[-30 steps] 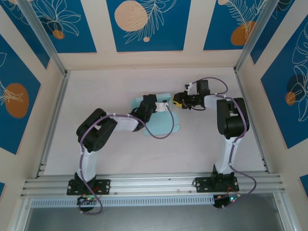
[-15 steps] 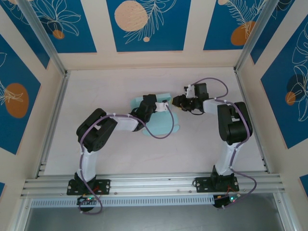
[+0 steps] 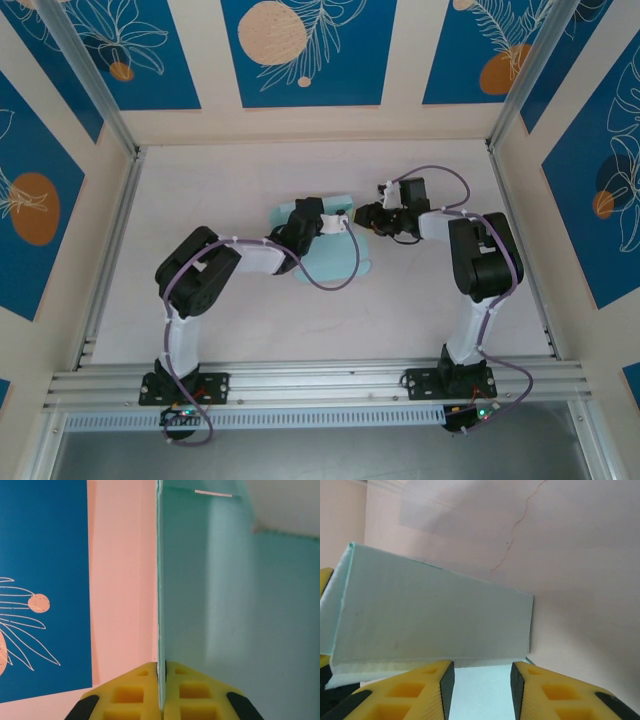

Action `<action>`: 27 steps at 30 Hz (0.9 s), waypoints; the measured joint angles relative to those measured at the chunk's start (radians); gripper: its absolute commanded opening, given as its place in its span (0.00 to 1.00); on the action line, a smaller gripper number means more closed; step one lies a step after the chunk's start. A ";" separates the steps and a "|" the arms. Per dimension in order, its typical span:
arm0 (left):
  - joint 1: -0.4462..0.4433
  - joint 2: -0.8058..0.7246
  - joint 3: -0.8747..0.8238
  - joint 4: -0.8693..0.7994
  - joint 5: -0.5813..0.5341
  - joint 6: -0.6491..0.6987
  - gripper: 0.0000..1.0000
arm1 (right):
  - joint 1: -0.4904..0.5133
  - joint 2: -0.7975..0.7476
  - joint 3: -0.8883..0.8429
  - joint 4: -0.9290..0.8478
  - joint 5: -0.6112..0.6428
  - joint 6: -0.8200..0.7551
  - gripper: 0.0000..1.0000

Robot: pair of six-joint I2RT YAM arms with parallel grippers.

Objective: Fold the paper box

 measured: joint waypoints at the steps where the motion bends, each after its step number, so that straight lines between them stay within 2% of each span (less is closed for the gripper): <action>1: 0.000 -0.002 0.000 -0.004 0.000 0.000 0.04 | 0.002 0.000 -0.003 0.008 0.002 -0.006 0.42; 8: 0.001 -0.013 -0.008 -0.013 -0.008 0.000 0.03 | 0.028 -0.013 -0.035 0.061 0.057 -0.049 0.47; 14: 0.003 -0.019 -0.013 -0.021 -0.015 0.000 0.03 | 0.056 -0.024 -0.041 0.074 0.116 -0.081 0.48; 27: 0.002 -0.019 -0.012 -0.022 -0.007 0.001 0.03 | 0.089 -0.026 -0.068 0.142 0.082 -0.115 0.47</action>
